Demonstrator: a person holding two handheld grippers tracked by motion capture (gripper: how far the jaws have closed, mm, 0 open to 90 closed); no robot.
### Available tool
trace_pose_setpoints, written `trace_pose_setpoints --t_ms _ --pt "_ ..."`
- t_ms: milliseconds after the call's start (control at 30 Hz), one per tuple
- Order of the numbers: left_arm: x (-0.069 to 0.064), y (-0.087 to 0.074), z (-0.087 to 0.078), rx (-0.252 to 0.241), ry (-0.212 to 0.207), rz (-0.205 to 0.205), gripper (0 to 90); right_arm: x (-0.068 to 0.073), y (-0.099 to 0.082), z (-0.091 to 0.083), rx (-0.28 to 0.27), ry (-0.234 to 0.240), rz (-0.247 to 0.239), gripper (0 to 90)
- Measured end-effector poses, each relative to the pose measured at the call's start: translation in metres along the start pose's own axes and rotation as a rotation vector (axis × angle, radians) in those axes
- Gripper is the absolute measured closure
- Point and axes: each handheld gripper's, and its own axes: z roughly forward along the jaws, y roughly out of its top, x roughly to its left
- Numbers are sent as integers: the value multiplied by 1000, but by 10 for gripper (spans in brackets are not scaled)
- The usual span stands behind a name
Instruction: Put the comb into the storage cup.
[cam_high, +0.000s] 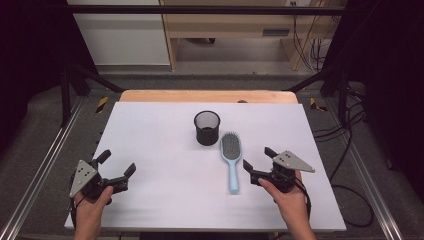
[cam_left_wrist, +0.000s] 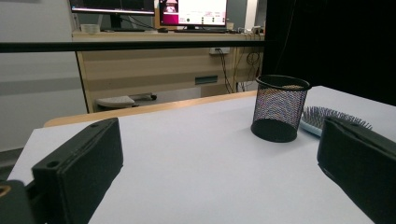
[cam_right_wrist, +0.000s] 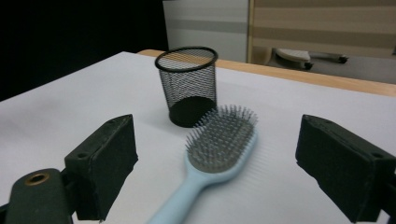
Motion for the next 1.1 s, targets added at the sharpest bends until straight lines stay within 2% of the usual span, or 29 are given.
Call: trace_pose_setpoints --t_ms 100,267,500,567,633,700,833,933,1100 --pt "1 0 0 -4 -1 4 5 9 3 12 27 17 -14 136" --pt "2 0 -1 -5 2 2 5 27 8 29 83 48 -70 173" --pt "3 0 -1 -4 7 1 5 42 12 44 125 62 -114 216" --pt "3 0 -1 -4 5 2 5 45 13 46 144 63 -131 310" --pt "3 0 -1 -3 3 -2 5 48 12 48 163 69 -139 347" --pt "4 0 -1 -3 4 -2 5 50 12 49 175 73 -148 423" --pt "5 0 -2 -5 6 -3 5 54 7 51 194 95 -140 569" --pt "6 0 -2 -9 6 -8 5 55 3 50 192 107 -136 607" --pt "8 0 -3 -8 8 -14 5 55 -4 49 215 130 -133 744"
